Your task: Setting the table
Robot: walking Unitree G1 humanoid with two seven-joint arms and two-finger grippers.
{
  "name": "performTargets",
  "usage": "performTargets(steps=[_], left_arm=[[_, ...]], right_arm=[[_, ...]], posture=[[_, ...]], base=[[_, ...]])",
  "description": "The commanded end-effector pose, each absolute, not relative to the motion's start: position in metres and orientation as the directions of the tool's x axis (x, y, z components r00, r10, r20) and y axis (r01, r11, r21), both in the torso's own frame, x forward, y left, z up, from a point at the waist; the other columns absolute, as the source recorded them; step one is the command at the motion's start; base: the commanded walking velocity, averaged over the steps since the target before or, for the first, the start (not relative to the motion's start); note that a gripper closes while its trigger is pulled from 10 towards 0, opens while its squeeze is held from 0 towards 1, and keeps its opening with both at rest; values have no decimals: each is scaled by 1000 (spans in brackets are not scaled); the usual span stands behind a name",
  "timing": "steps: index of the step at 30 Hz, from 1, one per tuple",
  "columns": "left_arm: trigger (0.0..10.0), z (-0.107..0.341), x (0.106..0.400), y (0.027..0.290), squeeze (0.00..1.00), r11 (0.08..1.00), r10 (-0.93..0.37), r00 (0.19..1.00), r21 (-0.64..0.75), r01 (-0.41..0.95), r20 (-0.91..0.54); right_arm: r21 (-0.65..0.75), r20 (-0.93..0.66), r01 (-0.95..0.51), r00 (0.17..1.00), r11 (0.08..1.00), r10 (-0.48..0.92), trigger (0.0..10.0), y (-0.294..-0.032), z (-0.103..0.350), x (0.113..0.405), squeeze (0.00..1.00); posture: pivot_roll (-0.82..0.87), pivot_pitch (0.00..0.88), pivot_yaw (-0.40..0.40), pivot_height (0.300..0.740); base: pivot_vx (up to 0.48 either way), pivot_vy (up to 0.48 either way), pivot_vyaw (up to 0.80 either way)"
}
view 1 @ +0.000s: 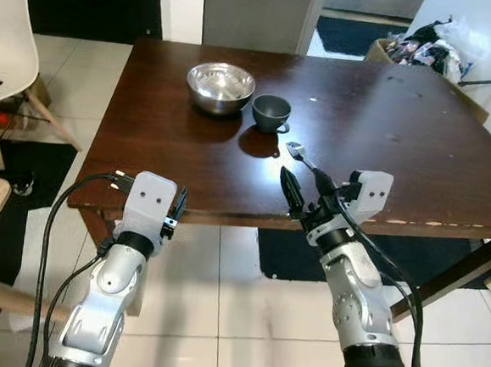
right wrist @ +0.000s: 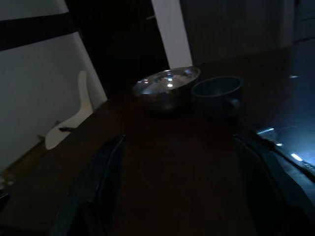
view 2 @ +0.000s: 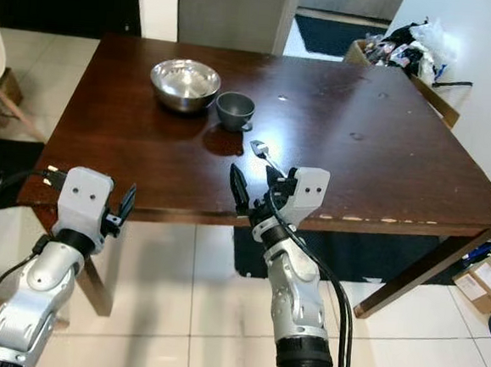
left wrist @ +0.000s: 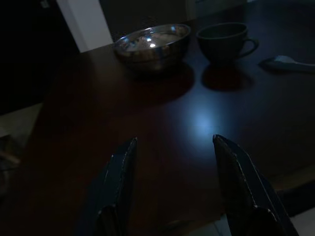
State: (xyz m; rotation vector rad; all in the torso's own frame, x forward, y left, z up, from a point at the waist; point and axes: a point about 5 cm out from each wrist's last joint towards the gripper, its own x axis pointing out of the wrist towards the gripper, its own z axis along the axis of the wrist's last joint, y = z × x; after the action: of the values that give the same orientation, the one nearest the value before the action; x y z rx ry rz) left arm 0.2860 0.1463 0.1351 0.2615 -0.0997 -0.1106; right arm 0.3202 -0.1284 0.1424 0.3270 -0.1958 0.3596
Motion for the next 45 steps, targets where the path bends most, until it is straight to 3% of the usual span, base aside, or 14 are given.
performTargets(steps=[1, 23, 30, 40, 45], left_arm=[[10000, 134, 285, 142, 0, 957, -140, 987, 266, 114, 81], [10000, 137, 284, 138, 0, 951, -172, 982, 275, 144, 79], [10000, 135, 282, 134, 0, 948, -213, 975, 252, 192, 60], [10000, 131, 278, 132, 0, 932, -271, 962, 256, 258, 17], [10000, 133, 275, 131, 0, 880, -396, 918, 276, 388, -28]], right_arm=[[282, 233, -363, 924, 888, 304, 10000, -131, 141, 319, 0], [291, 198, -339, 936, 895, 291, 10000, -132, 134, 316, 0], [271, 182, -338, 938, 901, 297, 10000, -134, 131, 312, 0], [115, 213, -241, 954, 964, 213, 10000, -155, 142, 302, 0], [68, 209, -176, 965, 982, 158, 10000, -169, 145, 287, 0]], posture=[[-46, 0, 1, 740], [-47, 0, 14, 740], [-51, 0, 15, 740], [-63, 0, 21, 740], [-67, 0, 20, 740]], base=[[480, 0, 0], [433, 0, 0], [0, 0, 0], [0, 0, 0], [0, 0, 0]])
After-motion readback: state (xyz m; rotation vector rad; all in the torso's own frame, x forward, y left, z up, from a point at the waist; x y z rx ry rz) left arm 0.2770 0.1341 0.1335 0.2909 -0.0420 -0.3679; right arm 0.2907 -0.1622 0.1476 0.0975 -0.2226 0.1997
